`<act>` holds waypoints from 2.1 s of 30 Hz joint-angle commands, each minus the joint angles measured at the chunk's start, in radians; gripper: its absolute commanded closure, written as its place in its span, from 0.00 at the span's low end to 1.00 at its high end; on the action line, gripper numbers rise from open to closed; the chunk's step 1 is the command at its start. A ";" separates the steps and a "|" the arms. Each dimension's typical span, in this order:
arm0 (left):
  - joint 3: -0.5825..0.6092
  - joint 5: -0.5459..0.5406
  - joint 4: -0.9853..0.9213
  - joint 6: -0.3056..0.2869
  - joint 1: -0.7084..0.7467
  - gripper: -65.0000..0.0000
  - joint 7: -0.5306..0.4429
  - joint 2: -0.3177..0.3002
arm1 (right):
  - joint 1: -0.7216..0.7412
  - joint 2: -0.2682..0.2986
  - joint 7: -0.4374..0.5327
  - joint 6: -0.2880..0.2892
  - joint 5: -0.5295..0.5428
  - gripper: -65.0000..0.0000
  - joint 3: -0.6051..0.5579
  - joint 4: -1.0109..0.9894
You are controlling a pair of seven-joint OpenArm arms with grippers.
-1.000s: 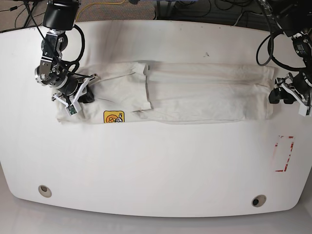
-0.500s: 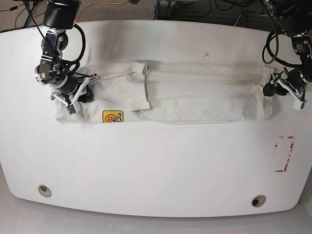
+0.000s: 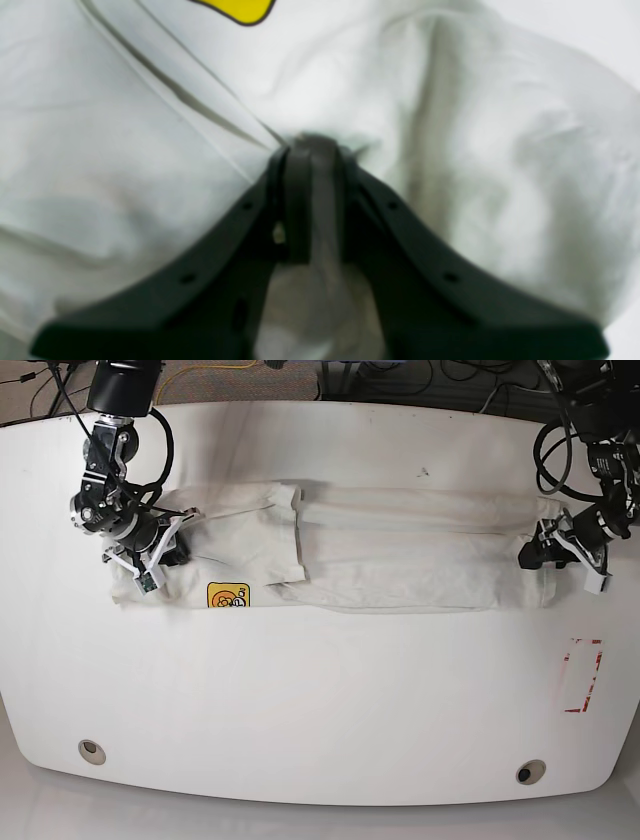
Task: Layout the t-shirt on the table in an organized manner, then fold the t-shirt properly
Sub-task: 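Pinch the shirt ends with both grippers and pull them apart to straighten, then drag the left gripper's held end toward the right gripper, folding it inward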
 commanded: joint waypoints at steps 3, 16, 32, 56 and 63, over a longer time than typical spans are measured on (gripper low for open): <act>0.014 0.028 0.003 0.010 -0.003 0.43 0.031 -0.011 | 0.007 0.011 -0.012 -0.005 -0.016 0.89 0.003 0.011; 0.012 0.032 0.132 0.010 0.028 0.90 0.028 -0.011 | 0.007 0.010 -0.012 -0.005 -0.016 0.89 0.003 0.006; 0.193 0.026 0.731 0.010 0.084 0.89 0.240 0.087 | 0.007 0.010 -0.012 -0.005 -0.013 0.89 0.003 0.006; 0.475 0.201 0.712 0.010 -0.034 0.88 0.292 0.388 | 0.012 -0.024 -0.012 -0.005 -0.016 0.89 0.003 0.008; 0.477 0.204 0.682 0.010 -0.061 0.88 0.292 0.419 | 0.010 -0.024 -0.012 -0.005 -0.016 0.89 0.003 0.008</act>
